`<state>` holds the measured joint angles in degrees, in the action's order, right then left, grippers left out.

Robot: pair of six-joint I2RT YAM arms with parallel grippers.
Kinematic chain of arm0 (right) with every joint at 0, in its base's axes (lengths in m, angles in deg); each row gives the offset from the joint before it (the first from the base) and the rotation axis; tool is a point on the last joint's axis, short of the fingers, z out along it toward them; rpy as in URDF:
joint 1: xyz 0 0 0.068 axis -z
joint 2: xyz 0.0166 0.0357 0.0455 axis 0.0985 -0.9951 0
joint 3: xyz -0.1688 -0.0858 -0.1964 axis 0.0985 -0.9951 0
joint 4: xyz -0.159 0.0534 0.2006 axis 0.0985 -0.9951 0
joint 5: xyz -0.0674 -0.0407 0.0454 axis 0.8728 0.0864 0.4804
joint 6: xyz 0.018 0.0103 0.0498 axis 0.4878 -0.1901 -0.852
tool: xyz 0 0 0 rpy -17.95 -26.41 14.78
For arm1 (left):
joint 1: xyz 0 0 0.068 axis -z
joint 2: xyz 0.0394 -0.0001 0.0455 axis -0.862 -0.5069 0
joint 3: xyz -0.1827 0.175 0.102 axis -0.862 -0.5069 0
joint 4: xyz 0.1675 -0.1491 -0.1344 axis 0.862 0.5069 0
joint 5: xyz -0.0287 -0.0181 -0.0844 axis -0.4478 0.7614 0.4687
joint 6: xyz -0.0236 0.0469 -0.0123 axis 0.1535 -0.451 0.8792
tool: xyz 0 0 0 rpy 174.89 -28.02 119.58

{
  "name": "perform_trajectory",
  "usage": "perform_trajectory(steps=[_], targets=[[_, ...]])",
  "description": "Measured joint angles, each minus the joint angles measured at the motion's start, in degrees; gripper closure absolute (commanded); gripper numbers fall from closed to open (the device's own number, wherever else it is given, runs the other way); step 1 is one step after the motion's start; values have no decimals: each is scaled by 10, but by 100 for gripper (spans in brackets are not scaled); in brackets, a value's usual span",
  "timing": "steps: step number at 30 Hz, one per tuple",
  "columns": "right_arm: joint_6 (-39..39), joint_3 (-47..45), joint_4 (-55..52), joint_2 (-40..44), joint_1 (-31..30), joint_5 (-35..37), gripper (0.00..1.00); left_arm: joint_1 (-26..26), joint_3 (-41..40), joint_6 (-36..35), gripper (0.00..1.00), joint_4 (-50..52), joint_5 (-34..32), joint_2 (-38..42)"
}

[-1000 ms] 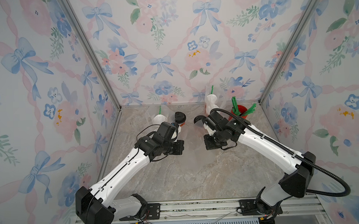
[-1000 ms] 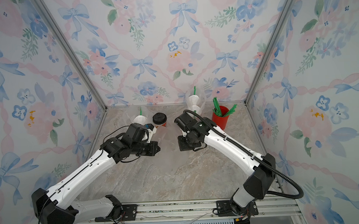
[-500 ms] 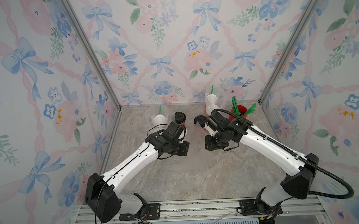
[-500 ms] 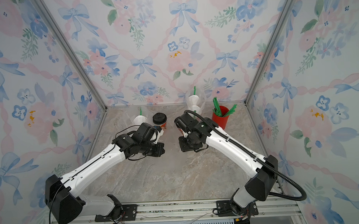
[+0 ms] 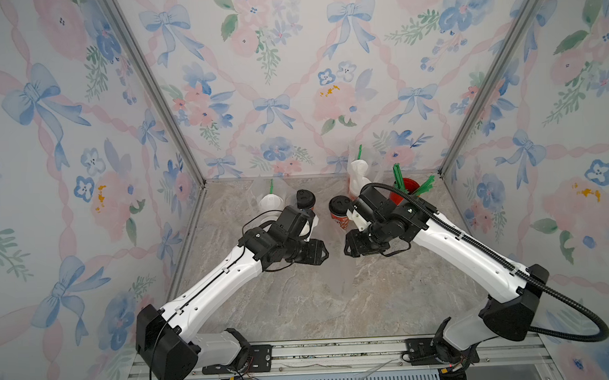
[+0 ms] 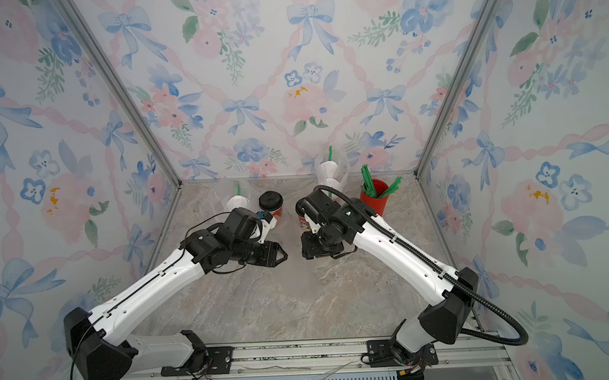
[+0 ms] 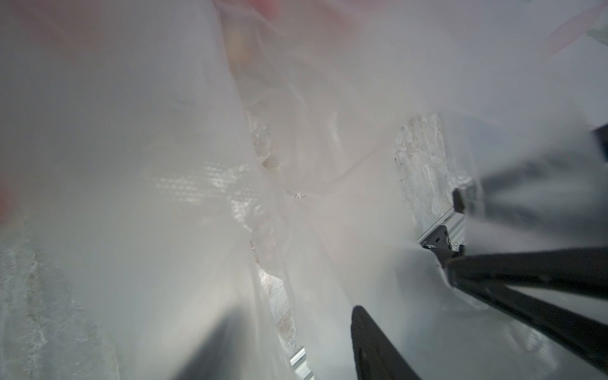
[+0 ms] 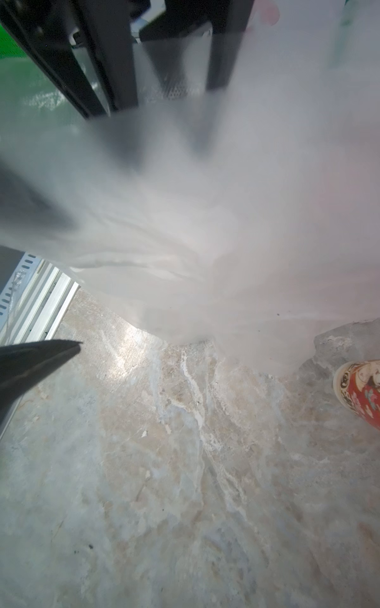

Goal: Pack milk tea into plastic carrier bags
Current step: Adjust the plastic carrier bag at the center of the board.

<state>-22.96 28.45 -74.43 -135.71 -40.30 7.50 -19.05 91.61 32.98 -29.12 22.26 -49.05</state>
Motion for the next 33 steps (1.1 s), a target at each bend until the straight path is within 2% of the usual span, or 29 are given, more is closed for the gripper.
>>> perform_trajectory(steps=[2, 6, 9, 14, 16, 18, 19, 21, 23, 25, 30, 33], targets=[[4, 0, -4, 0, 0, 0, 52, 0, -4, 0, 46, 1, 14, 16], [12, 0, -1, 0, 9, 3, 47, -6, -7, -1, 49, 1, 19, 14], [14, 3, 10, -5, 24, 1, 48, -21, -6, -6, 54, 1, 6, -8], [22, 16, 38, -30, 49, -11, 52, -46, 19, -17, 52, 1, -13, -55], [25, 17, 45, -38, 52, -16, 60, -54, 36, -23, 53, 0, -15, -66], [28, 20, 48, -47, 53, -17, 76, -59, 52, -27, 54, -8, -15, -74], [31, 24, 50, -51, 53, -17, 83, -62, 59, -30, 56, -13, -15, -77], [37, 33, 53, -56, 54, -14, 93, -66, 72, -37, 71, -24, -15, -86], [40, 42, 62, -56, 52, -8, 96, -67, 87, -42, 86, -38, -14, -97], [44, 45, 75, -49, 46, 0, 99, -66, 99, -44, 96, -47, -14, -105], [56, 25, 120, 4, 21, 38, 100, -43, 103, -63, 100, -63, -39, -87], [62, -27, 162, 73, 4, 55, 100, -29, 73, -80, 100, -92, -56, -35]])
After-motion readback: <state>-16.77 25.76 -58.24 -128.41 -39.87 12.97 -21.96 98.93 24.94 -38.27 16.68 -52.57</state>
